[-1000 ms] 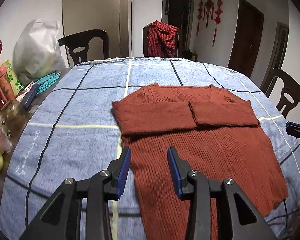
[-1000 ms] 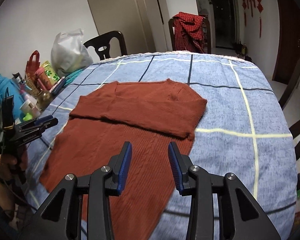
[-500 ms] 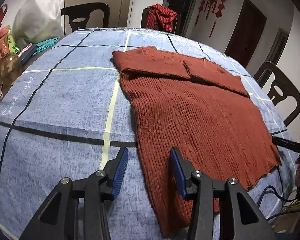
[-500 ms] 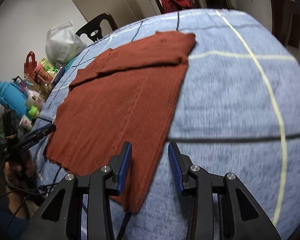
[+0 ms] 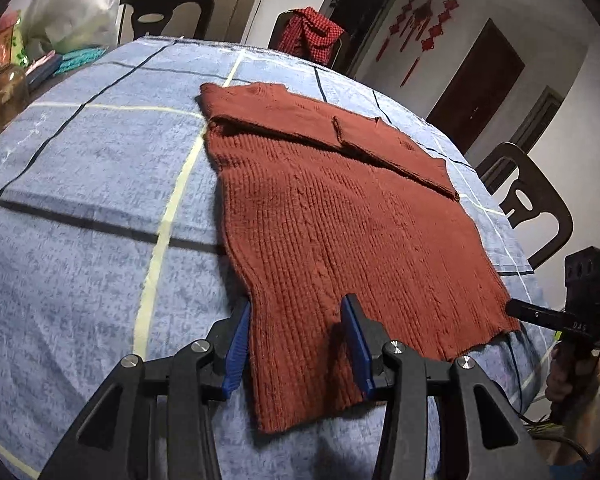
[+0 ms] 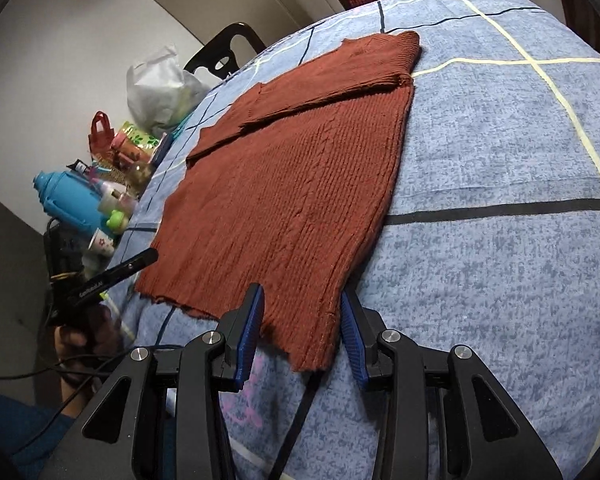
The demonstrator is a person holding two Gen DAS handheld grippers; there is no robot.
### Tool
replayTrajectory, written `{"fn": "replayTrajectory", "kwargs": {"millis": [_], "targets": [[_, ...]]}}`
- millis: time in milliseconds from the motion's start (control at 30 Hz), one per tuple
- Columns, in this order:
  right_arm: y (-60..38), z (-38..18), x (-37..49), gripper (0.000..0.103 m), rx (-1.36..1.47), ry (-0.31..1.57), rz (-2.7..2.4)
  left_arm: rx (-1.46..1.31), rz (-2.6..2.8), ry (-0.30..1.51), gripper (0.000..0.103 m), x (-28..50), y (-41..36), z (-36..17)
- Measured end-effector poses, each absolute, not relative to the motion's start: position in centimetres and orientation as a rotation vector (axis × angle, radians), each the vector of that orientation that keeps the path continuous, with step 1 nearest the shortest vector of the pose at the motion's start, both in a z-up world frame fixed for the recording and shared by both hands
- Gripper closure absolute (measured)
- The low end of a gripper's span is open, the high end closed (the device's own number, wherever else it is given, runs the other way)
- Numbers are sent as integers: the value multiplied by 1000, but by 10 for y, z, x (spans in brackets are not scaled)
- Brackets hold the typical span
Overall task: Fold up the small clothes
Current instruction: 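Grasp the sweater hem with the right tool while the left tool grasps it too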
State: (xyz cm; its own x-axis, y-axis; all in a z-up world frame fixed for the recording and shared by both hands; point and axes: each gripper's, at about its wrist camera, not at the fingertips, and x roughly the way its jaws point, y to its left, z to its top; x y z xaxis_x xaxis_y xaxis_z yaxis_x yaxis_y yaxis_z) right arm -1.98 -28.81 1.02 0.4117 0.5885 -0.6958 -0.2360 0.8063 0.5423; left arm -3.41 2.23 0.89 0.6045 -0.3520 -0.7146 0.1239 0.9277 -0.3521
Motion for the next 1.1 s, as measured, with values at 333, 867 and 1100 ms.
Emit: {"fn": "replayTrajectory", "kwargs": {"millis": [333,867,1100], "targets": [[-281,12,-13,93,353,1011,540,-322,-300,864,91,-30,27,11],[-289,109,44,94,362,756,610,-341,-379,639,95,43,43,101],[-297,103,104,94,404,779,568,-346,-334,680,95,104,46,89]]}}
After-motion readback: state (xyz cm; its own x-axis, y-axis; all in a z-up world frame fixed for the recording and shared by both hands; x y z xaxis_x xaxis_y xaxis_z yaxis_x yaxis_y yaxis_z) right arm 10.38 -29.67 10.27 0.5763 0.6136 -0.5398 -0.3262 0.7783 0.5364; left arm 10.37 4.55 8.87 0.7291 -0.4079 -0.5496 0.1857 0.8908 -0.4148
